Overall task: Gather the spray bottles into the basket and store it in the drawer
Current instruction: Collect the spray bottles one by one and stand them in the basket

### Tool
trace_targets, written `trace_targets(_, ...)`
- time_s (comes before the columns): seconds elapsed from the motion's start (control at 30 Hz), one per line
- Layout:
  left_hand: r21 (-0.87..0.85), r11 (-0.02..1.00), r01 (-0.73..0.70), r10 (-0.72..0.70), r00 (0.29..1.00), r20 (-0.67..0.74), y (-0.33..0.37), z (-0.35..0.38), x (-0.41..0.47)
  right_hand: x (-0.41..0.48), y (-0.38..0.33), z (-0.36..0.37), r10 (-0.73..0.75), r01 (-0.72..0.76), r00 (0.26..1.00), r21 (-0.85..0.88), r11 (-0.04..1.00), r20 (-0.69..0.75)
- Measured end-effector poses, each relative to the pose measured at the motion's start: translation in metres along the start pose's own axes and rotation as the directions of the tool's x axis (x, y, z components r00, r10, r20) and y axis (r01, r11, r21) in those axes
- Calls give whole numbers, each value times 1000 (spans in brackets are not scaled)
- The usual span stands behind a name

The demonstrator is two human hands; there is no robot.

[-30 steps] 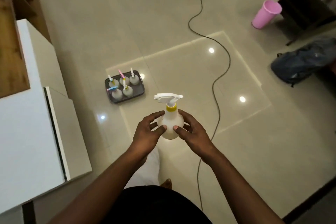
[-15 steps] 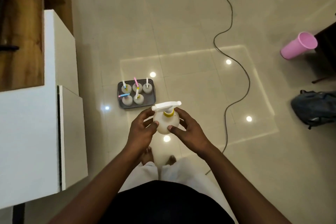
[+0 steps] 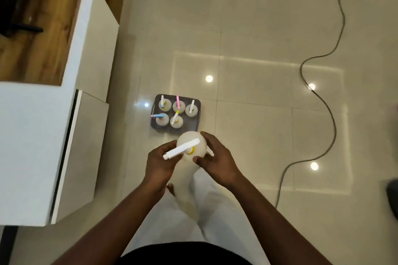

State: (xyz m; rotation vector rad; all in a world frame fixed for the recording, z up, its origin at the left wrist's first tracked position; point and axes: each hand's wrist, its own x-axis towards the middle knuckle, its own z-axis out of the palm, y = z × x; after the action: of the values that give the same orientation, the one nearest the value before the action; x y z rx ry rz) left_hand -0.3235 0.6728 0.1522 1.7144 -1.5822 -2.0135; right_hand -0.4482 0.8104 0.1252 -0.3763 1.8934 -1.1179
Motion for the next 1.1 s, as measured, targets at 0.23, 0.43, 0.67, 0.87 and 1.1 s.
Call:
trace_targets(0.23, -10, 996, 85, -85, 996, 1, -43, 47, 120, 123, 69, -6, 20, -18, 999, -44, 999, 48)
trace_targets(0.43, 144, 987, 78, -85, 995, 45, -123, 69, 243, 228, 167, 20, 59, -57, 998, -66, 996, 37)
trace_targets(0.67, 21, 992, 128, -127, 990, -60, -201, 97, 356, 332, 264, 48, 32, -9, 996, -247, 969, 89)
trace_targets(0.87, -72, 967, 243, -249, 963, -102, -261, 114, 435, 397, 330, 70, 33, 16, 992, -384, 923, 120)
trace_targets(1.1, -187, 949, 252, -275, 955, -109, -309, 136, 491, 448, 382, 79, 66, -17, 992, -417, 909, 103)
